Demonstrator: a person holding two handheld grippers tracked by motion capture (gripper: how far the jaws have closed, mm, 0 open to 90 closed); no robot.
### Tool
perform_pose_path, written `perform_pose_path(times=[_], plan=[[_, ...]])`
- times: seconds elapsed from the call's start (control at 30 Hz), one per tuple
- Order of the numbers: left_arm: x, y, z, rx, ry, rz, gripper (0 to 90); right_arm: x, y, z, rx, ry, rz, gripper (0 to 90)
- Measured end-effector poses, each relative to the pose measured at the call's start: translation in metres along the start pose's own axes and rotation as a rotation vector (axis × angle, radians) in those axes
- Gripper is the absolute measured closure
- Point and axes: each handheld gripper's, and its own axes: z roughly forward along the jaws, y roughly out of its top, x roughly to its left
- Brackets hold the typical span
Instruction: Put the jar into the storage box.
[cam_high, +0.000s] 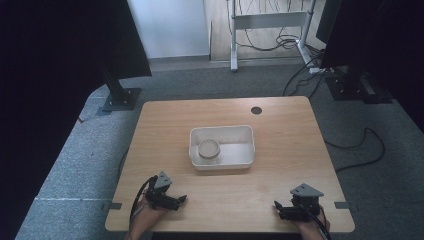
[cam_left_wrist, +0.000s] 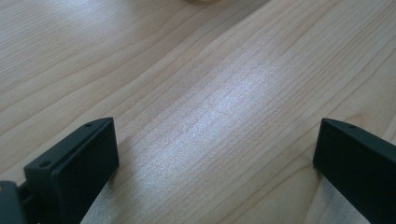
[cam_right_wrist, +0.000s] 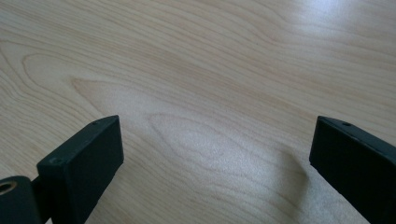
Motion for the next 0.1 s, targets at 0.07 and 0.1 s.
perform_pose_path(times=[0.07, 0.1], plan=[[0.0000, 0.0000, 0.0000, 0.000, 0.000, 0.000, 0.0, -0.0001, -0.0009, 0.0003, 0.003, -0.002, 0.001, 2.3], [0.0000, 0.0000, 0.0000, 0.000, 0.000, 0.000, 0.0, -0.0001, -0.0013, 0.0004, 0.005, -0.003, 0.001, 2.3]])
